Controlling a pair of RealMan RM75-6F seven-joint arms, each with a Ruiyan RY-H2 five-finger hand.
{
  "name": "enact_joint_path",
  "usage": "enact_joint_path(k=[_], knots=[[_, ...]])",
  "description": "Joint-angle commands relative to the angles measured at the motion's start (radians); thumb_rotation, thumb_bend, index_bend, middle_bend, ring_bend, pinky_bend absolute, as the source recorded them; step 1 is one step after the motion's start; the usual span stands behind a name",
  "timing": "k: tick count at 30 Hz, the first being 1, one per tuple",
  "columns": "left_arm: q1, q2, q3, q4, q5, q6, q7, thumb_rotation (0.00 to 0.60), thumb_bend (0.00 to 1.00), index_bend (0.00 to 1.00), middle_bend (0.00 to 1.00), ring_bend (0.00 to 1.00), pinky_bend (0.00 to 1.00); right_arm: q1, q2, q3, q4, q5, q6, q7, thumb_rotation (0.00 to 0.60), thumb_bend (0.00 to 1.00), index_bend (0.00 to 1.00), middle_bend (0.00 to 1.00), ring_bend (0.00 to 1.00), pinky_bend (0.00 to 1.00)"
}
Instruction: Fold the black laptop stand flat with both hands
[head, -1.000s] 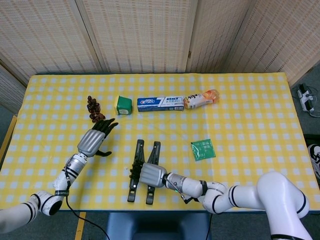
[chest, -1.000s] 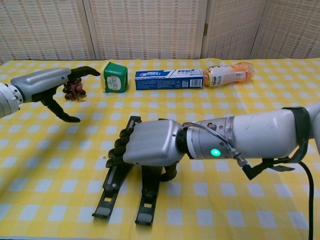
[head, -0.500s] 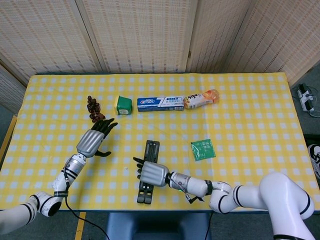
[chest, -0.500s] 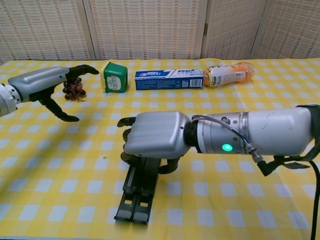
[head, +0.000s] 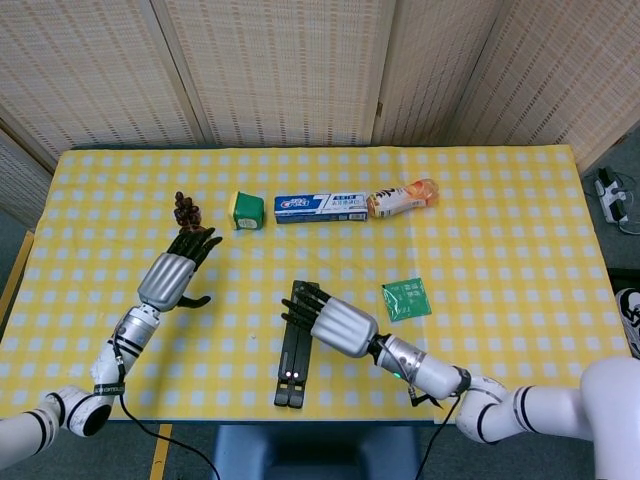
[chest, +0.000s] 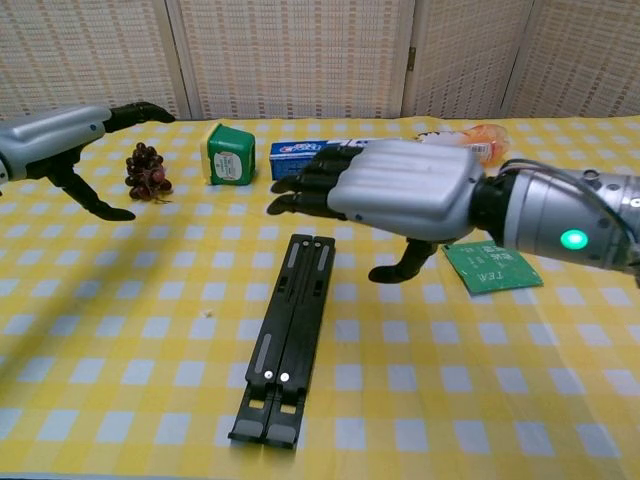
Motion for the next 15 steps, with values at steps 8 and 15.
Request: enact_joint_path(k=[8,15], knots=[[0.110,0.151,-0.011,-0.175,-0.088,0.098,0.127,0.600,0.23,0.00,0.00,0.00,0.00,-0.279,0.253,-0.019,-0.210,0.122,0.312,-0.014,0.600,0.32,0.00,0.07,0.06,0.00],[0.217,0.254,0.016,-0.267,-0.092,0.202,0.130,0.600,0.23,0.02,0.00,0.00,0.00,-0.437,0.339,-0.042,-0.222,0.121,0.472,0.108,0.600,0.32,0.00,0.05,0.06,0.00]])
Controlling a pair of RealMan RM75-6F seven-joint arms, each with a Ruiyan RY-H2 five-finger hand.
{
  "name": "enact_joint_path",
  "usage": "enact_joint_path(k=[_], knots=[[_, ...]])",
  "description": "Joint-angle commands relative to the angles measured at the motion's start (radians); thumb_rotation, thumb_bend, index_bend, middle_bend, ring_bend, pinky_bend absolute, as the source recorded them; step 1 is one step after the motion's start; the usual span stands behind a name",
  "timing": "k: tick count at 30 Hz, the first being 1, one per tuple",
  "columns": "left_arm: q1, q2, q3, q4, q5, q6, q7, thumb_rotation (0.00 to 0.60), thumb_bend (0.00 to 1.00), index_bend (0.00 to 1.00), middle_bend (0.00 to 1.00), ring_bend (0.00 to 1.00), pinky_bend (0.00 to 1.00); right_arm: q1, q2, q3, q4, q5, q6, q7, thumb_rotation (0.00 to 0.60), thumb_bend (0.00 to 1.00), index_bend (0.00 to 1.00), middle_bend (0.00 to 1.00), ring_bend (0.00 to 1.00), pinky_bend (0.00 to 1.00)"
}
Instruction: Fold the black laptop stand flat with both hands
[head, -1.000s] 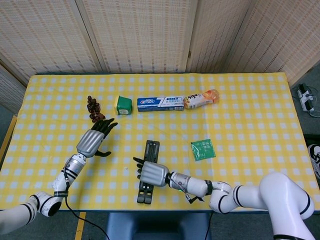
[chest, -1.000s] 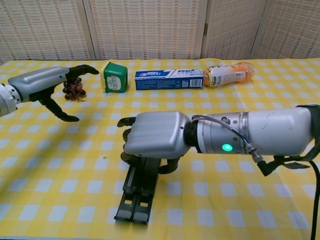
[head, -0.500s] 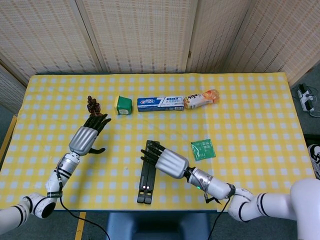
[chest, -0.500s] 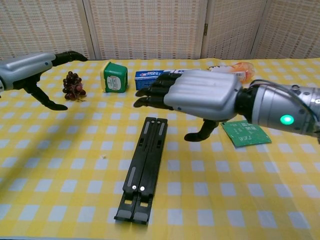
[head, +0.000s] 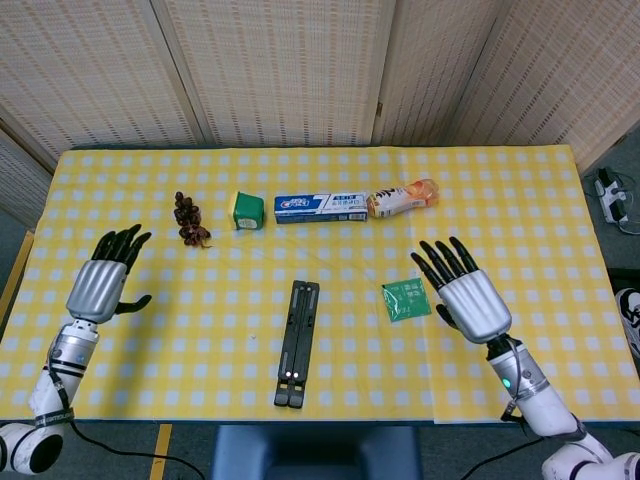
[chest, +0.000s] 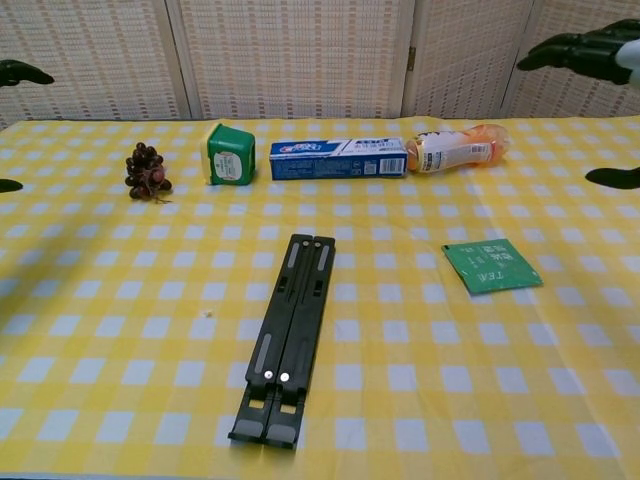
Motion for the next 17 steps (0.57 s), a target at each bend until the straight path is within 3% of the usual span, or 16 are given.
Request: enact_joint_path(k=[1,10,17], knots=[[0.055,0.044,0.018,-0.045,0.001,0.056,-0.004,0.600,0.23,0.02,0.00,0.00,0.00,-0.080,0.048,-0.017,-0.006,0.006,0.072,0.073,0.600,0.32,0.00,0.04,0.06,0.00],[0.227,0.086,0.098,-0.110,0.073,0.239,-0.033,0.600,0.23,0.03,0.00,0.00,0.00,-0.278,0.067,-0.047,0.072,-0.009,0.241,0.285,0.600,0.32,0.00,0.03,0.06,0.00],[0.327,0.078,0.132,-0.123,0.127,0.356,-0.044,0.600,0.23,0.03,0.00,0.00,0.00,-0.387,0.047,-0.046,0.130,-0.010,0.320,0.398,0.600,0.32,0.00,0.03,0.05,0.00]])
